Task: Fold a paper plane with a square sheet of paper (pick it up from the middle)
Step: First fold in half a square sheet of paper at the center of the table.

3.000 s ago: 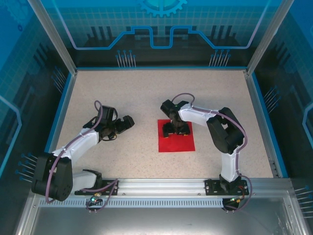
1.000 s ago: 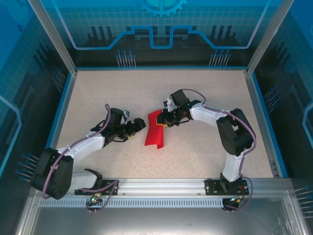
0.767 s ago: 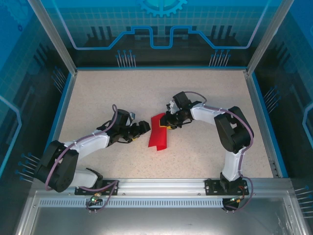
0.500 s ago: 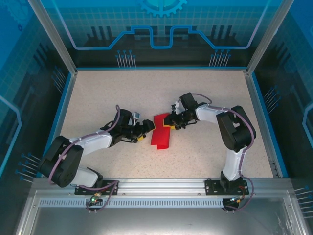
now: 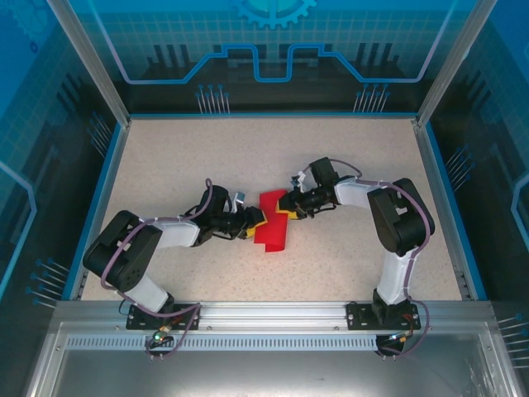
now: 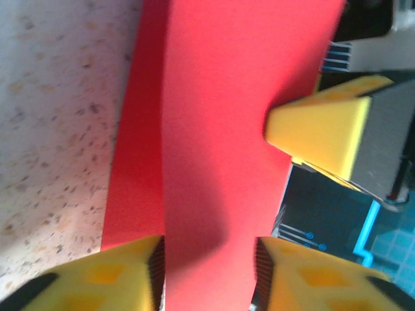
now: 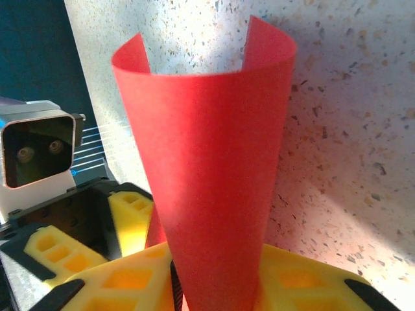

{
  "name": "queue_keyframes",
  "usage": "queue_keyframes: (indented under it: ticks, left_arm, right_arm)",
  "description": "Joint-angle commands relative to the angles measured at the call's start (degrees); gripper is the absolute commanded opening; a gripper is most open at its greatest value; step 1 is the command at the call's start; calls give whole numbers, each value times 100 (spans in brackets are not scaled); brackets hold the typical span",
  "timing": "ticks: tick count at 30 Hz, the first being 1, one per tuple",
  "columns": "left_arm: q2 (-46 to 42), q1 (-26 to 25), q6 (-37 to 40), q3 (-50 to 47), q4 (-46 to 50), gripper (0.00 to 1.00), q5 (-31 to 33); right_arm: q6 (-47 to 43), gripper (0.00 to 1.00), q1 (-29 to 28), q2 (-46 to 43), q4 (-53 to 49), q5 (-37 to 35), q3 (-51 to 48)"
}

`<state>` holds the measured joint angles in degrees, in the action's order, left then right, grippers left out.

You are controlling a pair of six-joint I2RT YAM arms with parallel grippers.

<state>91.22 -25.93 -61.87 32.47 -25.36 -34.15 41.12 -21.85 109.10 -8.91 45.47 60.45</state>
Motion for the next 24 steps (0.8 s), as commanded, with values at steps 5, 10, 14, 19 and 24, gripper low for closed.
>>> queue_keyframes:
  ticks: [5, 10, 14, 19, 24]
  left_arm:
    - [-46, -76, -118, -150, -742, 12, -127]
    - [-194, -226, 118, 31, -407, 1, 18]
    - [-286, -440, 348, 279, -3, 1, 173]
    - [-121, -781, 554, 644, 175, 2, 256]
    - [340, -1103, 795, 1052, 397, 1, 299]
  right_arm:
    - [-22, 35, 214, -170, -97, 95, -147]
    - [-509, 63, 273, -653, -793, -379, -91]
    - [-811, 78, 441, -1244, -1840, -1537, 22]
    - [-679, 84, 594, -1910, -1914, -2287, -415]
    - [-382, 84, 659, -2278, -1891, -2772, -769]
